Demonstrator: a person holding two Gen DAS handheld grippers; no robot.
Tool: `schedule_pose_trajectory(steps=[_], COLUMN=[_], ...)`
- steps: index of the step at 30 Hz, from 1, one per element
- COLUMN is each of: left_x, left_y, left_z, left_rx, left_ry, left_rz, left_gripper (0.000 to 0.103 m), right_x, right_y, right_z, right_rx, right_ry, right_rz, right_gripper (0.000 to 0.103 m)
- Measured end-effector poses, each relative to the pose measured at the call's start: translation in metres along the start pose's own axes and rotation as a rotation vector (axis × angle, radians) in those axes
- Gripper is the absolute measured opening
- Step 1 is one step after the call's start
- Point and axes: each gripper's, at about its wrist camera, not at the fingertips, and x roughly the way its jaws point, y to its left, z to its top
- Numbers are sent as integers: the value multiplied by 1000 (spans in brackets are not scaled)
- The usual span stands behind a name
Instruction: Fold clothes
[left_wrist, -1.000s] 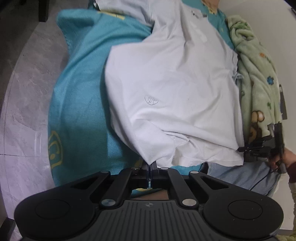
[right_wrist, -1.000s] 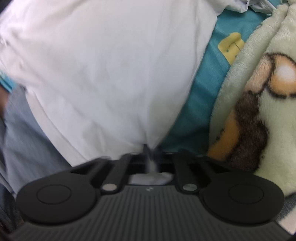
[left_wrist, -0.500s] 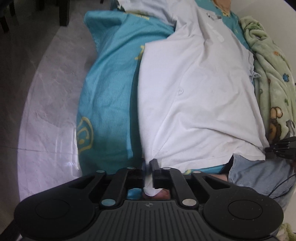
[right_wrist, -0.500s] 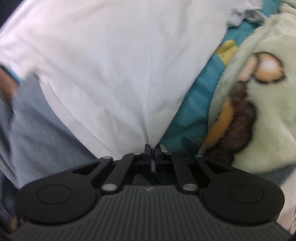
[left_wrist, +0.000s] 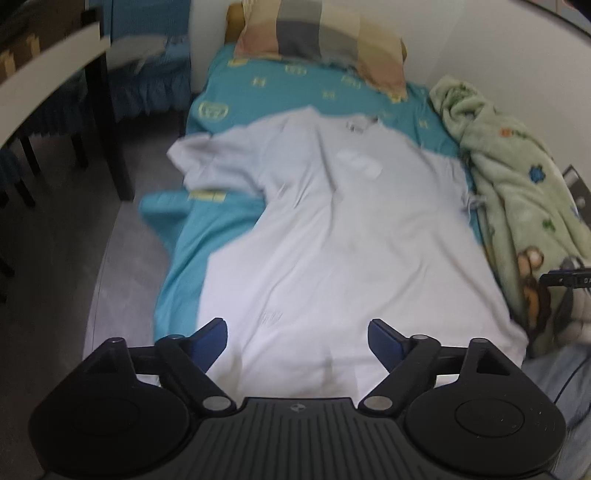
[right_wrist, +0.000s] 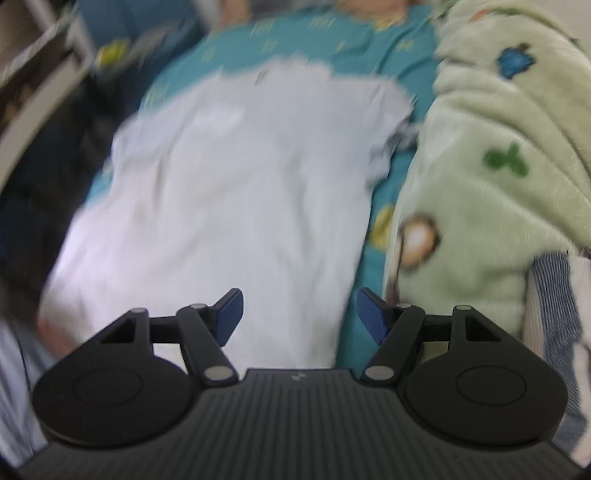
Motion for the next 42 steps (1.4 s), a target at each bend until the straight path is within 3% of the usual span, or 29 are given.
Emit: schedule_pose_trajectory(steps=[9, 14, 18, 20, 22, 24, 29, 32, 36, 37, 39, 40, 42], left_x=[58, 104, 148, 163, 172, 180, 196, 205, 214, 216, 217, 218, 216], left_y=[-111, -138, -137, -133, -128, -120, -107, -104, -98, -95, -90, -88, -85], left_z=[31, 45, 52, 53, 52, 54, 64, 67, 68, 68, 70, 72, 73], left_rx=[13, -35, -51, -25, 9, 5, -22, -6, -20, -31, -53, -62, -74], left_ry=[-165, -214, -206, -211, -224, -227, -209, -196, -166, -164, -163, -164, -170], left_rz=[-49, -68, -41, 7, 87, 114, 103, 118, 93, 85, 73, 68, 61], left_gripper=[97, 98, 98, 98, 98, 98, 98, 98, 98, 98, 98, 98, 98], right_x=[71, 112, 142, 158, 175, 192, 225, 247, 256, 257, 259, 259, 257], right_y=[-21, -39, -47, -49, -54, -59, -67, -79, -93, -95, -99, -101, -101], right_z=[16, 33, 48, 55, 60, 63, 79, 89, 104, 108, 116, 119, 123], right_rx=[230, 319, 379, 415, 475, 499, 482, 513, 566, 573, 582, 582, 577], right_ry=[-207, -264, -321, -358, -381, -403, -425, -415, -487, -491, -491, -489, -492], right_rz=[-37, -63, -53, -62, -120, -181, -260, -243, -227, -228, -230, -232, -235], right_gripper=[70, 70, 70, 70, 70, 70, 70, 69, 69, 63, 43, 24, 18])
